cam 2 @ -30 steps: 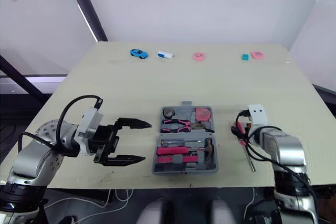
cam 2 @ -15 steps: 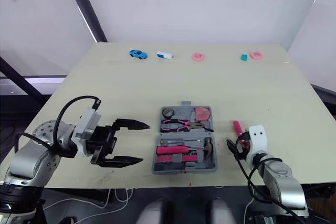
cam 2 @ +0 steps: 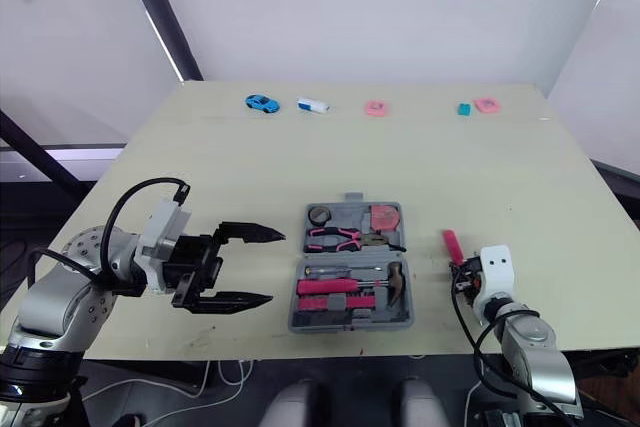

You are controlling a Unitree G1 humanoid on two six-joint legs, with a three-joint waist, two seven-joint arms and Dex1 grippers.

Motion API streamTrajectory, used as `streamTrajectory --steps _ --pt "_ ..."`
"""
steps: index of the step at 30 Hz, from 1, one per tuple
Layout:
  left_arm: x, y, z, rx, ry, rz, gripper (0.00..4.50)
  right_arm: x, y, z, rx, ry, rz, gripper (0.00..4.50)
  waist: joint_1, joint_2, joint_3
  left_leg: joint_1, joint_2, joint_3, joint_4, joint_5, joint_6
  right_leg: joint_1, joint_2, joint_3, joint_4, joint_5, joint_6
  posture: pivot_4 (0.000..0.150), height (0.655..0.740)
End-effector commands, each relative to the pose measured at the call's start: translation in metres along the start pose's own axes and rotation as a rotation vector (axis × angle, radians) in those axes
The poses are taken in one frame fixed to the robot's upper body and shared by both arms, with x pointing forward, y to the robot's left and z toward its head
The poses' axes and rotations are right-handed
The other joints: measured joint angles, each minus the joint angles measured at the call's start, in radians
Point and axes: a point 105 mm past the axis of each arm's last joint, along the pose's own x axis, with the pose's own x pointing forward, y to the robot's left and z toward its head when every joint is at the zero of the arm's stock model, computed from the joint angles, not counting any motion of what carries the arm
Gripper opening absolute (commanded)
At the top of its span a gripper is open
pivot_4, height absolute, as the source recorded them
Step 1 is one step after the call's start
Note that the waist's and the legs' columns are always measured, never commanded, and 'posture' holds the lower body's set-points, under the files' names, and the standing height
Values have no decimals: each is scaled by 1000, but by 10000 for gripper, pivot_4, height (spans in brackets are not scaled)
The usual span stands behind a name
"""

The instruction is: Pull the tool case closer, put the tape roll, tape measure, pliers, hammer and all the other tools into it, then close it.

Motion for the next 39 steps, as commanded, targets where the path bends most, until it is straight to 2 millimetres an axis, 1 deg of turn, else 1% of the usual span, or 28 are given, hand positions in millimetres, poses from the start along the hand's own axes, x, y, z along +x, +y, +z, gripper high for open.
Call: streamTrajectory --steps 1,3,6,8,11,16,20,23,26,29,32,35,37,39 --pt "-4 3 8 31 -22 17 45000 -2 -2 9 1 -28 -1 3888 0 0 0 0 0 0 0 0 0 0 0 0 0 0 0 1500 7395" --pt "-5 2 8 32 -27 21 45000 -5 0 16 -18 -36 31 3887 0 0 0 0 0 0 0 0 0 0 0 0 0 0 0 1500 7395" --pt "-8 2 8 30 -30 30 45000 -13 10 35 -91 -60 137 3887 2 1 0 0 0 0 0 0 0 0 0 1 0 1 -1 1500 7395" --pt "-9 2 8 26 -32 39 45000 -17 20 44 -139 -70 211 3887 1 0 0 0 0 1 0 0 0 0 0 1 0 0 -1 1500 7395" --pt "-14 2 4 17 -26 53 45000 -26 45 56 -231 -60 391 3887 1 0 0 0 0 0 0 0 0 0 0 0 0 0 0 1500 7395" --pt "-23 -2 -9 3 17 71 45000 -39 85 64 -320 16 651 3887 2 0 0 1 1 0 0 0 0 0 1 0 0 0 0 1500 7395" --pt "-31 -4 -16 -7 33 94 45000 -46 112 62 -448 82 821 3887 5 -1 0 0 1 0 0 0 0 0 1 0 0 0 0 1500 7395" --pt "-37 -7 -24 -11 76 93 45000 -48 123 58 -549 136 912 3887 6 -1 1 0 1 0 0 0 0 0 1 0 -1 0 -1 1500 7395" --pt "-42 -9 -26 -21 86 101 45000 -50 134 57 -614 162 987 3887 5 -2 1 -1 1 0 0 0 0 0 1 0 -1 1 -2 1500 7395" --pt "-46 -12 -27 -27 105 97 45000 -49 141 55 -683 186 1025 3887 5 -3 1 -1 1 0 0 0 0 -1 1 -1 -1 1 -2 1500 7395" --pt "-48 -18 -30 -32 127 83 45000 -44 150 55 -724 199 1027 3887 3 -3 1 -1 1 0 0 0 0 -1 1 -1 -1 1 -2 1500 7395" --pt "-47 -24 -34 -38 144 60 45000 -41 159 50 -779 233 1048 3887 3 -3 1 -1 2 0 0 0 0 -1 0 -1 -1 1 -3 1500 7395" --pt "-47 -27 -34 -44 142 53 45000 -39 162 46 -818 260 1046 3887 4 -3 1 -1 2 0 0 0 0 -1 0 -1 -1 1 -3 1500 7395" --pt "-48 -28 -35 -53 148 45 45000 -35 160 42 -850 285 1025 3887 7 -3 1 -1 2 0 0 0 0 -1 0 -1 -1 1 -3 1500 7395"
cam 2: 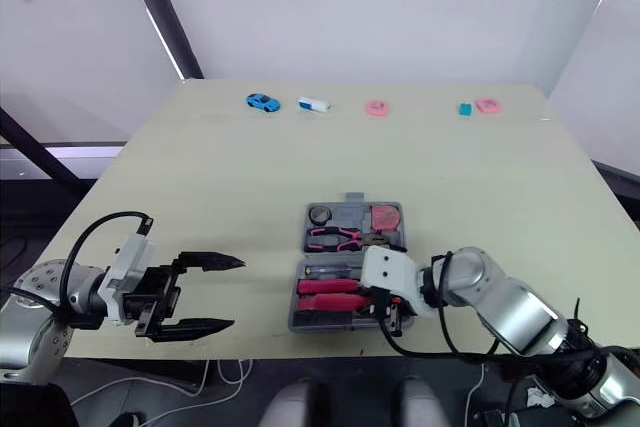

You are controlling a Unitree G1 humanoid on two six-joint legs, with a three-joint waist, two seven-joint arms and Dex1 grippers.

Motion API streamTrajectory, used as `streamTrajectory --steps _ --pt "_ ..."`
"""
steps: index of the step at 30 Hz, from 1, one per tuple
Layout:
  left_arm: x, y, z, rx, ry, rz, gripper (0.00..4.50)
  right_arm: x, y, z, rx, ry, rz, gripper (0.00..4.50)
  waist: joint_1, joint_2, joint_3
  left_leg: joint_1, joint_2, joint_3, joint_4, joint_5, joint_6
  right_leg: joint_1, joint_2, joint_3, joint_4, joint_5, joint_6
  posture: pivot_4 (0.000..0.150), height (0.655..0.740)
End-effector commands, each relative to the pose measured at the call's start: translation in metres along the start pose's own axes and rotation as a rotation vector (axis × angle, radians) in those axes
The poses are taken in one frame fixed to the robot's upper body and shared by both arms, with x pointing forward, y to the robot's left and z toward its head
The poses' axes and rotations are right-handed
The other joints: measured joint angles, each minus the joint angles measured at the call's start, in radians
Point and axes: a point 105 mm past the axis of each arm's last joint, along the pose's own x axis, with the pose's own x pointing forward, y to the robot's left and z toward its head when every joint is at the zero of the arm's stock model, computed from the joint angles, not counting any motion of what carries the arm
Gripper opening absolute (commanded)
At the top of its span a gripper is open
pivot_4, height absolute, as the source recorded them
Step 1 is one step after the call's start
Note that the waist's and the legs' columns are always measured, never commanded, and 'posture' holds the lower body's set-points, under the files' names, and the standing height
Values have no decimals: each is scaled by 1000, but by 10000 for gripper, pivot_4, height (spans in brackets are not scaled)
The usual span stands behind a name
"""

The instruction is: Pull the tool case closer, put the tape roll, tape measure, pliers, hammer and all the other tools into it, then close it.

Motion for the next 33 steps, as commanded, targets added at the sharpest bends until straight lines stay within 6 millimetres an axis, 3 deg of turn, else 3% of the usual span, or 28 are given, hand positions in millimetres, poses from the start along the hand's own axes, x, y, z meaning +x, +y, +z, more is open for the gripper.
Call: streamTrajectory --steps 1,15,27,29,32,33 --pt "-3 -6 6 48 25 -55 45000 3 -3 -3 -40 60 -21 3887 1 -1 0 0 0 0 0 0 0 0 0 0 0 0 0 1500 7395" --pt "-6 -10 5 46 56 -64 45000 39 1 9 -52 109 -9 3887 -2 -1 0 0 0 1 0 0 0 -1 -1 0 1 0 0 1500 7395" --pt "-6 -9 8 51 57 -51 45000 49 1 13 -72 112 -5 3887 -2 -1 0 0 0 1 0 0 0 -1 -1 -1 1 0 0 1500 7395" --pt "-6 -8 9 51 56 -50 45000 47 1 13 -78 107 0 14292 -2 -1 0 0 0 1 0 0 0 -1 -1 -1 1 0 0 1500 7395" --pt "-5 -8 9 49 54 -50 45000 44 2 17 -78 77 13 26001 -2 -1 -1 0 0 1 0 0 0 -1 -1 -1 1 0 0 1500 7395" --pt "-5 -8 9 49 54 -50 45000 43 1 18 -77 68 6 27675 -2 -1 -1 0 0 1 0 0 0 -1 -1 -1 1 0 0 1500 7395"
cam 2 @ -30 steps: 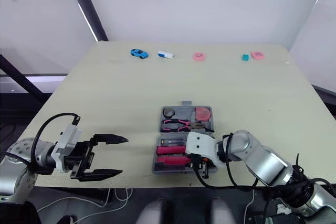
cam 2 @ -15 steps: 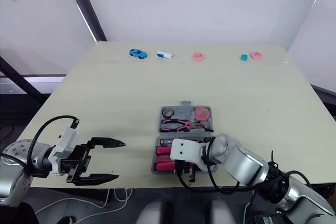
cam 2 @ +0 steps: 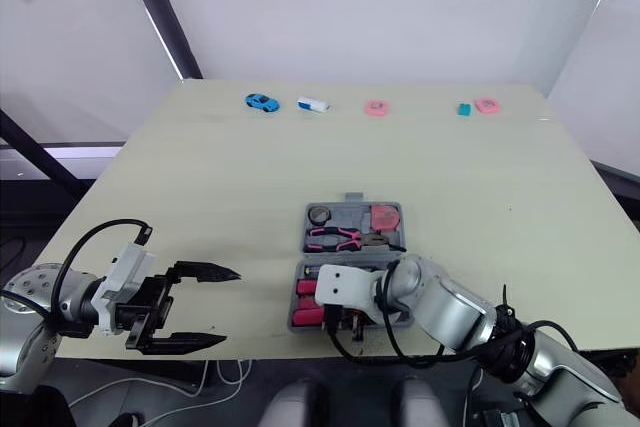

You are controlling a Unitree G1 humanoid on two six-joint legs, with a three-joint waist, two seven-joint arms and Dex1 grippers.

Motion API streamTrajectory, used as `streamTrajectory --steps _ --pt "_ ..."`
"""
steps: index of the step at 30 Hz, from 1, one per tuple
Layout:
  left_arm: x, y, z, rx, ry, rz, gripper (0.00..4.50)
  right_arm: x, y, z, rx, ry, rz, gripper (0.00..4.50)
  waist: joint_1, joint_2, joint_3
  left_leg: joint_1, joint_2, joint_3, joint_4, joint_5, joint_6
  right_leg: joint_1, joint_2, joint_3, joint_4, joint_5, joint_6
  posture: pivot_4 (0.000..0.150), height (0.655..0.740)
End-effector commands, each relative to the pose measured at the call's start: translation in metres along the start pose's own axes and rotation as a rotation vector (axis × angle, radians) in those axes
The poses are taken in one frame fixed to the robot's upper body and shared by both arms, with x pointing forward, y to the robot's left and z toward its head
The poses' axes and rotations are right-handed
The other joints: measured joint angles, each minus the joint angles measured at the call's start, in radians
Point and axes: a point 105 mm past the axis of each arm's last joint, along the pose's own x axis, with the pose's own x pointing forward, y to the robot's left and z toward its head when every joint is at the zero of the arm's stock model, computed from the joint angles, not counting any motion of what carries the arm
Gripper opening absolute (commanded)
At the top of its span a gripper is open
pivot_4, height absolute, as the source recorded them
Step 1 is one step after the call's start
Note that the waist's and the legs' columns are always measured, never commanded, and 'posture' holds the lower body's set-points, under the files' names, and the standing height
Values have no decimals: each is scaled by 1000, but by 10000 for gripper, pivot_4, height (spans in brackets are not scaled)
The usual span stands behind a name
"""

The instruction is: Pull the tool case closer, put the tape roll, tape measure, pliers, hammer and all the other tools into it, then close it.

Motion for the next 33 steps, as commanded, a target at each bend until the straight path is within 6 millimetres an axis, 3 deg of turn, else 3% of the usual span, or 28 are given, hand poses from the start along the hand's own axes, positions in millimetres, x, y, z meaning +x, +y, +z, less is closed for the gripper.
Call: streamTrajectory --steps 1,7,11,14,15,21,27,33 --pt "-2 0 10 38 -8 -15 45000 -7 4 13 -29 -74 18 27675 0 0 0 0 0 0 0 0 0 0 0 0 0 0 0 1500 7395" --pt "-1 2 10 38 -14 -10 45000 -24 1 24 -1 -272 11 27675 2 -1 -1 0 0 0 0 0 0 0 0 0 0 0 0 1500 7395" --pt "0 3 10 38 -18 -11 45000 -25 0 20 15 -383 14 16420 1 -2 -1 0 0 0 0 0 0 1 0 0 0 0 0 1500 7395" --pt "1 3 11 39 -21 -13 45000 -21 -1 12 13 -423 19 2922 0 -2 -1 0 0 0 0 0 0 1 0 0 0 0 0 1500 7395" --pt "1 3 10 39 -22 -14 45000 -19 -1 10 12 -428 22 1113 0 -2 -1 0 0 0 0 0 0 1 0 0 0 0 0 1500 7395" --pt "1 5 11 42 -22 -16 45000 -3 -1 -8 28 -387 21 1113 1 -2 -1 0 0 0 0 0 0 1 0 0 0 0 0 1500 7395" --pt "2 6 11 44 -22 -21 45000 11 7 -42 57 -260 43 1113 1 -3 -1 1 0 0 0 0 0 1 0 0 0 0 0 1500 7395" --pt "2 9 7 33 -26 2 45000 -7 -6 -29 95 -386 -68 1113 1 -4 -2 2 0 0 0 0 0 2 0 0 0 0 0 1500 7395"
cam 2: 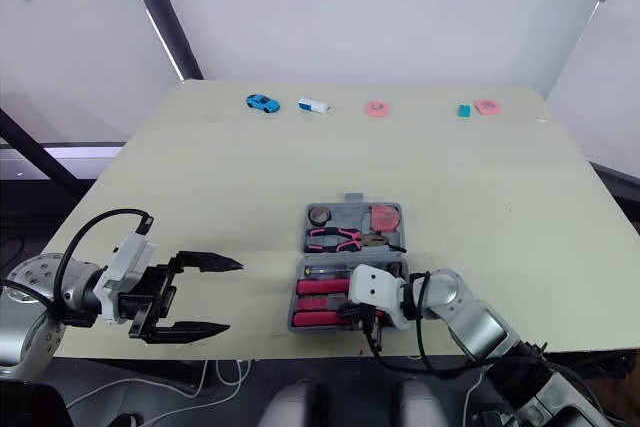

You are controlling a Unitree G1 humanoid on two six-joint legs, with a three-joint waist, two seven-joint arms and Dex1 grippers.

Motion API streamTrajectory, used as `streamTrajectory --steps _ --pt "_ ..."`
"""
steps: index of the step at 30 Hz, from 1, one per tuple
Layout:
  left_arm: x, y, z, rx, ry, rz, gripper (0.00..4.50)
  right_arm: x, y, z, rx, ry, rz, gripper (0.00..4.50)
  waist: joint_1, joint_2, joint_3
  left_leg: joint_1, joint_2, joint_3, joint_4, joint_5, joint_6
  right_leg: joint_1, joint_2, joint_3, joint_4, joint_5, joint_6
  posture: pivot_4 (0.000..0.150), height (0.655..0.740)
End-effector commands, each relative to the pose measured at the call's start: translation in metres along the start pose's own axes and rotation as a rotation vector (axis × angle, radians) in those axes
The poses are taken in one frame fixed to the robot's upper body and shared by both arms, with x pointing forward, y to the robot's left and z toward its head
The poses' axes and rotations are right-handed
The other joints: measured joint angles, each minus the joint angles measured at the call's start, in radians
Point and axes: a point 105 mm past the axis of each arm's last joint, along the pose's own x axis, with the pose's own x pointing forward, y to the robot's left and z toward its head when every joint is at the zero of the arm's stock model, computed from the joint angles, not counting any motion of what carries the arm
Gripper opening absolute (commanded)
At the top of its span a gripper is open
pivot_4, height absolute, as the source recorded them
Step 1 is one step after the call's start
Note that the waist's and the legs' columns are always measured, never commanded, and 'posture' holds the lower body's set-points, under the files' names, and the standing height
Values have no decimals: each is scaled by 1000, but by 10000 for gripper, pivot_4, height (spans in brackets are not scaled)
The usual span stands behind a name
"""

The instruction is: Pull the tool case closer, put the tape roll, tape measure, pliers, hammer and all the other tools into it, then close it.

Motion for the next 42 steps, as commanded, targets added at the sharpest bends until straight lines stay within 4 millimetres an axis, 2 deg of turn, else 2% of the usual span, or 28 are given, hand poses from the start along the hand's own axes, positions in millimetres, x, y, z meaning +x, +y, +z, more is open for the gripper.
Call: streamTrajectory --steps 1,4,6,9,11,14,16,17,18,22,23,25,30,32,35,42 --pt "1 1 0 6 -21 14 45000 -14 -11 12 48 -98 -104 1113 0 0 0 0 0 0 0 0 0 0 0 0 0 0 0 1500 7395" --pt "-1 7 1 -11 -55 80 45000 -35 -20 19 127 -191 -223 1113 3 0 0 -1 0 0 0 0 0 0 0 0 0 0 0 1500 7395" --pt "-4 12 0 -27 -77 144 45000 -57 -24 22 197 -285 -320 1113 4 0 0 -1 0 0 0 0 0 0 0 0 0 0 0 1500 7395" --pt "-10 20 -2 -44 -98 245 45000 -93 -21 30 189 -448 -392 1113 5 0 0 -1 0 -1 0 0 0 0 0 0 0 0 0 1500 7395" --pt "-19 30 -9 -57 -104 361 45000 -120 -23 16 208 -431 -504 1113 4 0 0 0 0 -1 0 0 0 1 0 0 0 0 0 1500 7395" --pt "-37 40 -21 -95 -123 532 45000 -157 -21 -3 225 -401 -646 8627 4 0 0 0 0 -1 0 0 0 1 0 0 0 0 0 1500 7395" --pt "-47 42 -26 -132 -148 615 45000 -177 -17 -13 240 -385 -728 17865 0 -1 0 0 0 -1 0 0 0 2 0 0 0 0 0 1500 7395" --pt "-52 41 -31 -154 -155 657 45000 -189 -13 -20 253 -368 -772 20380 -1 -1 0 1 0 -1 0 0 0 1 0 0 0 0 0 1500 7395" --pt "-58 40 -36 -171 -158 694 45000 -199 -8 -27 269 -356 -805 25253 0 -1 0 1 0 -1 0 0 0 1 0 0 0 0 0 1500 7395" --pt "-79 34 -55 -232 -159 831 45000 -232 9 -46 327 -326 -934 42114 2 -1 -1 0 0 -1 0 0 0 2 0 0 0 0 0 1500 7395" --pt "-83 33 -59 -242 -156 855 45000 -238 13 -50 339 -319 -956 44448 2 -1 -1 0 0 -1 0 0 0 2 0 0 0 0 0 1500 7395" --pt "-91 29 -69 -268 -144 894 45000 -252 21 -61 405 -320 -1024 44448 2 -2 -1 1 0 -1 0 0 0 2 -1 0 0 -1 2 1500 7395" --pt "-101 26 -80 -277 -127 947 45000 -270 39 -80 463 -268 -1111 44448 2 -3 -3 1 1 0 0 0 0 2 -3 0 0 -1 2 1500 7395" --pt "-99 27 -81 -273 -116 931 45000 -268 39 -86 475 -238 -1099 44448 2 -3 -4 1 1 0 0 0 0 1 -4 0 0 -1 2 1500 7395" --pt "-85 29 -81 -275 -113 845 45000 -254 31 -83 494 -251 -1001 44448 1 -3 -4 1 1 -1 0 0 0 1 -5 0 0 0 1 1500 7395" --pt "-52 44 -78 -233 -77 664 45000 -221 -7 -72 388 -191 -802 44448 2 -3 -4 1 -1 1 1 0 0 1 -5 -1 0 1 -1 1500 7395"
